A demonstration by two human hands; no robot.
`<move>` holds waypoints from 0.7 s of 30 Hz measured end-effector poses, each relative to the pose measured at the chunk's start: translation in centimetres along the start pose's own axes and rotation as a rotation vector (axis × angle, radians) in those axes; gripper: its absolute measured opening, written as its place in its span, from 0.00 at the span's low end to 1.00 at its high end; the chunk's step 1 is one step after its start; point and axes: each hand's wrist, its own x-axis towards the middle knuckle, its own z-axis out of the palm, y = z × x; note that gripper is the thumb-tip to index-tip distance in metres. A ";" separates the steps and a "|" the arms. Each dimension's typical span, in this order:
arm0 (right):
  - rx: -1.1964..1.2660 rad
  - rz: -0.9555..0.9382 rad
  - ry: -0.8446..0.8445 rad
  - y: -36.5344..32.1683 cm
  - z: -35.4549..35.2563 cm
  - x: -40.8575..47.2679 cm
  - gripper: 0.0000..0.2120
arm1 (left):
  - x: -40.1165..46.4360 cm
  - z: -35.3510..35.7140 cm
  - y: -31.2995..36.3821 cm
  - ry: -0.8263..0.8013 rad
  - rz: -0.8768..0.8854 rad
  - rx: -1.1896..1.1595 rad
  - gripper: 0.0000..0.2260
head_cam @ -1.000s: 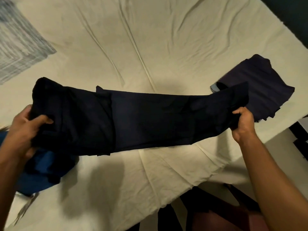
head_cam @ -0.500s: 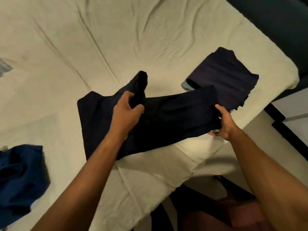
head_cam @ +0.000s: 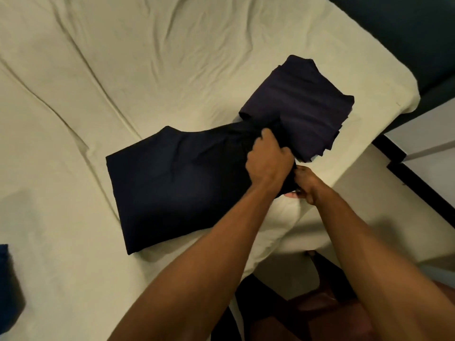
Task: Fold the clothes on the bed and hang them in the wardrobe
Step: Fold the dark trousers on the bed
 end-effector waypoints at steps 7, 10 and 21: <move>0.153 0.008 -0.110 -0.7 -0.7 0.1 0.21 | 1.5 4.4 -3.2 -0.195 0.101 -0.016 0.13; 0.040 -0.077 -0.094 -1.1 -0.5 -0.2 0.30 | 0.4 1.4 -6.7 0.030 0.257 -0.050 0.12; -0.743 -0.986 0.683 -0.6 11.4 -3.6 0.18 | -1.4 -16.2 -28.1 0.577 -0.610 0.078 0.26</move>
